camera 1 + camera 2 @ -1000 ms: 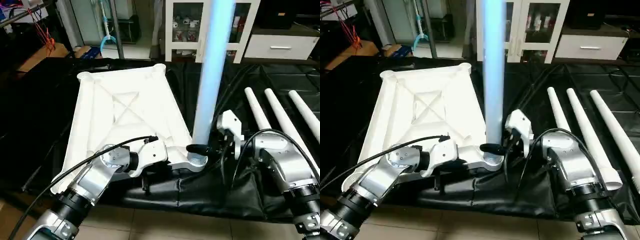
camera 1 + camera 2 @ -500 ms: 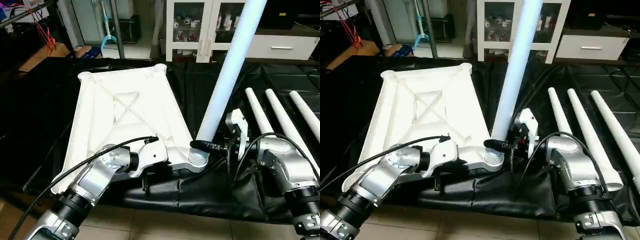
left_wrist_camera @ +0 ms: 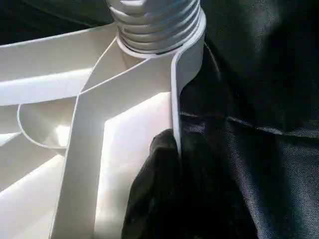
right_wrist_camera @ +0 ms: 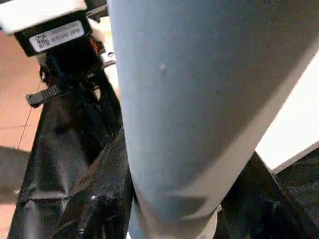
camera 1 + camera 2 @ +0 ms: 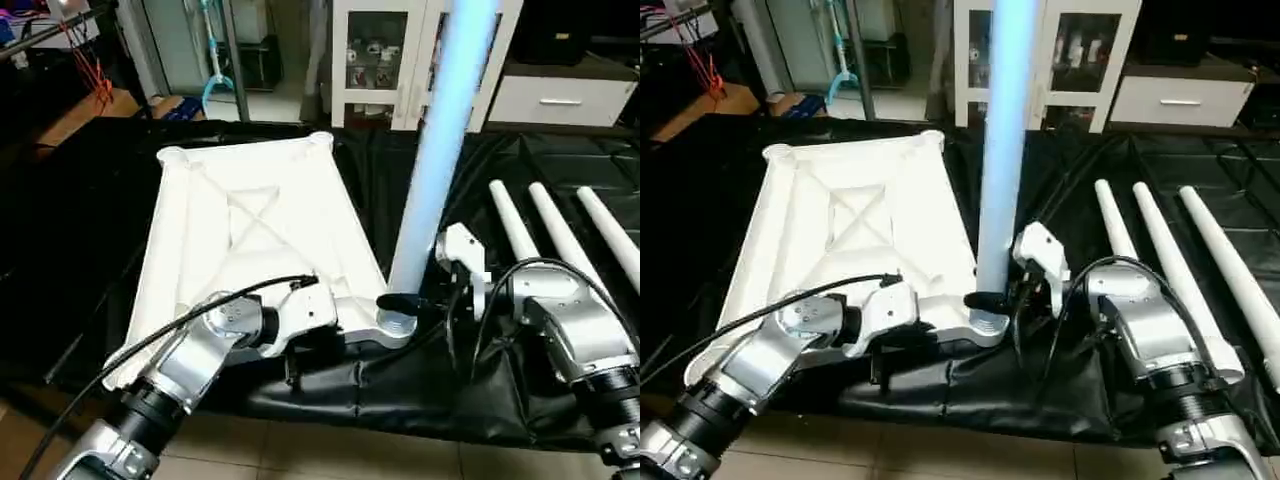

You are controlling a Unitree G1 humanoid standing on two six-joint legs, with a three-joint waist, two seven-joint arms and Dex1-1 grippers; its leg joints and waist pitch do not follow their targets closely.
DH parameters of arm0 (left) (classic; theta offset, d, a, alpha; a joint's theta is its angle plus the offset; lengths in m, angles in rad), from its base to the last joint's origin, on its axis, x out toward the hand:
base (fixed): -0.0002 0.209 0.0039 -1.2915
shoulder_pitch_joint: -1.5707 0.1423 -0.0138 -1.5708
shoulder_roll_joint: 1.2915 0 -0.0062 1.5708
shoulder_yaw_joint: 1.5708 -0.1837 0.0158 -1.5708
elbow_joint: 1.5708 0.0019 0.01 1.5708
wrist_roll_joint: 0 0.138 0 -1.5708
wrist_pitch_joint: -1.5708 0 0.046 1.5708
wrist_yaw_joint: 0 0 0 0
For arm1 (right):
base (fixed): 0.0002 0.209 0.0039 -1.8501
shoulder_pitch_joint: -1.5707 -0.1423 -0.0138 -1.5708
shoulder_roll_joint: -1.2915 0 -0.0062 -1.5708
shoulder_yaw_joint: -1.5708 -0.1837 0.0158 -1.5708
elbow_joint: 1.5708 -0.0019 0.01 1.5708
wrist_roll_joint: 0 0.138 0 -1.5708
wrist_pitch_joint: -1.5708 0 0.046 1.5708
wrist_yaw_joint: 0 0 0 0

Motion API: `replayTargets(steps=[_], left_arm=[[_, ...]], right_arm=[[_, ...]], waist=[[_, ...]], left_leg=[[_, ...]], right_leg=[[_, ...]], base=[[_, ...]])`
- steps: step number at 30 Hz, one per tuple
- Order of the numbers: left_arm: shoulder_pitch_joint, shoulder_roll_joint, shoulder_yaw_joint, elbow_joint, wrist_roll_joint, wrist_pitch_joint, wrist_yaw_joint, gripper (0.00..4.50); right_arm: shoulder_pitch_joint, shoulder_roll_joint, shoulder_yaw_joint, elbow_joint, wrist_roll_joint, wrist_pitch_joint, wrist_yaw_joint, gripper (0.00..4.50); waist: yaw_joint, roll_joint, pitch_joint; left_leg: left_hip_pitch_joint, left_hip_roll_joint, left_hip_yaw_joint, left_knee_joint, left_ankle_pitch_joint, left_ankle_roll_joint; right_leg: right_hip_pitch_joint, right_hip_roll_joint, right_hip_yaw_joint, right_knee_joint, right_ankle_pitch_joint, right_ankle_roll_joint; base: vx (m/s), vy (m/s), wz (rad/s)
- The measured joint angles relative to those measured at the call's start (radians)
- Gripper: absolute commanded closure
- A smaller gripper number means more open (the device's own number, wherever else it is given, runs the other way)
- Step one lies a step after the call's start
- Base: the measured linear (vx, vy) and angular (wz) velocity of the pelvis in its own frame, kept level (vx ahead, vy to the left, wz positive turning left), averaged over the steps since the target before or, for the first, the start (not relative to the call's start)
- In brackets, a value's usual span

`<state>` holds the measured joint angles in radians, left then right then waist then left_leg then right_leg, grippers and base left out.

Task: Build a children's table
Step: Insert table leg to table base

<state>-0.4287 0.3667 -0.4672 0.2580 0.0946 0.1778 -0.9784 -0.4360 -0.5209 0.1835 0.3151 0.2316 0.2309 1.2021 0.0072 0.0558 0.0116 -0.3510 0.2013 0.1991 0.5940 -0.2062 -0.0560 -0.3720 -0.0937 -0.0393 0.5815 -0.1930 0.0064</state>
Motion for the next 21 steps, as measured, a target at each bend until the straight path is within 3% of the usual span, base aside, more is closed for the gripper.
replayTargets(steps=[6, 11, 21], left_arm=[[0.003, 0.0, -0.002, 0.0, -0.001, 0.0, -0.002, 4.5], [0.003, 0.004, -0.002, 0.002, 0.0, 0.002, 0.001, 4.5], [0.003, 0.0, -0.005, 0.002, -0.002, 0.001, -0.003, 4.5]], right_arm=[[0.011, 0.014, -0.015, -0.003, 0.014, 0.027, -0.007, 2.64], [0.009, 0.056, -0.083, 0.058, 0.085, 0.13, -0.06, 2.64], [0.009, 0.022, -0.055, 0.044, 0.074, 0.108, -0.026, 2.64]], waist=[[-0.003, 0.002, -0.004], [-0.009, 0.006, -0.005], [-0.006, 0.008, -0.007]], left_leg=[[0.002, 0.0, 0.0, -0.003, -0.001, -0.001], [0.002, 0.0, -0.001, -0.004, -0.001, -0.001], [0.002, 0.0, -0.001, -0.005, -0.001, -0.001]], right_leg=[[0.005, 0.0, -0.001, -0.005, -0.001, 0.001], [0.005, 0.001, -0.001, -0.005, -0.001, 0.001], [0.006, 0.0, 0.0, -0.005, -0.003, 0.005]], base=[[0.0, 0.0, 0.0], [0.0, 0.0, 0.0], [0.0, 0.0, 0.0]])
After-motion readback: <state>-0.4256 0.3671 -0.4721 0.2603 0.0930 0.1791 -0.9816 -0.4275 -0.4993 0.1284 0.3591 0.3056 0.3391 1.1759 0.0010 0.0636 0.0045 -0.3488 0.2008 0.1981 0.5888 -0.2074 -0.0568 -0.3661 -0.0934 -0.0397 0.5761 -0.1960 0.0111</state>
